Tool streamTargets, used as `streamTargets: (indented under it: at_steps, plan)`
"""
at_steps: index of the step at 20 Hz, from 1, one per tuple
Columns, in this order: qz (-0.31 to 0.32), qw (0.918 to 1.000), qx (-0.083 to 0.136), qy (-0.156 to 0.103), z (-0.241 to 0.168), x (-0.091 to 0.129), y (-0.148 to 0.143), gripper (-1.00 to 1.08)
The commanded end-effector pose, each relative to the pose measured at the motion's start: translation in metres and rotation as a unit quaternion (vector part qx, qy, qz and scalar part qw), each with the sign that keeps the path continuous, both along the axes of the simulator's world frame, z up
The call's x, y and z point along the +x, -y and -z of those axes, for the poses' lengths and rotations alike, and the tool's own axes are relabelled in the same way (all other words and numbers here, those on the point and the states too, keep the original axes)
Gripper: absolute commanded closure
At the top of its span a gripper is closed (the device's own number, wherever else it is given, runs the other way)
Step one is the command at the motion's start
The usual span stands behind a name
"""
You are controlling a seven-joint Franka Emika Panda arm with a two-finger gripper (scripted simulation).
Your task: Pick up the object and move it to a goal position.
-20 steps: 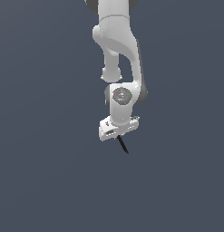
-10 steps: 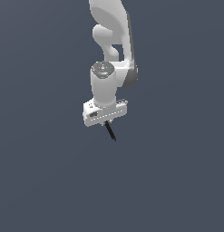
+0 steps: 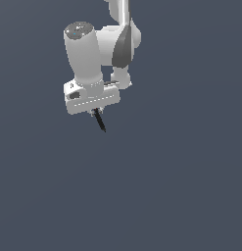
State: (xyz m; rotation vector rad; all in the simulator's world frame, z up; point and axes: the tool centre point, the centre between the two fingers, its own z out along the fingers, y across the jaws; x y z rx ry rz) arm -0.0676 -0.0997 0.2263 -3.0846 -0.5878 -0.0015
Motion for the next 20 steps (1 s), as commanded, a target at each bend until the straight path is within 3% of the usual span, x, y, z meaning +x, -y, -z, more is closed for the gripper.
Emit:
streamTargets:
  at_steps: [1, 11, 20]
  plan:
    - [0.000, 1.0000, 0.001, 0.000, -0.024, -0.009, 0.018, 1.08]
    - [0.000, 1.0000, 0.000, 0.000, -0.099, -0.033, 0.077, 1.08]
    - [0.000, 1.0000, -0.001, 0.000, -0.125, -0.040, 0.098, 1.08]
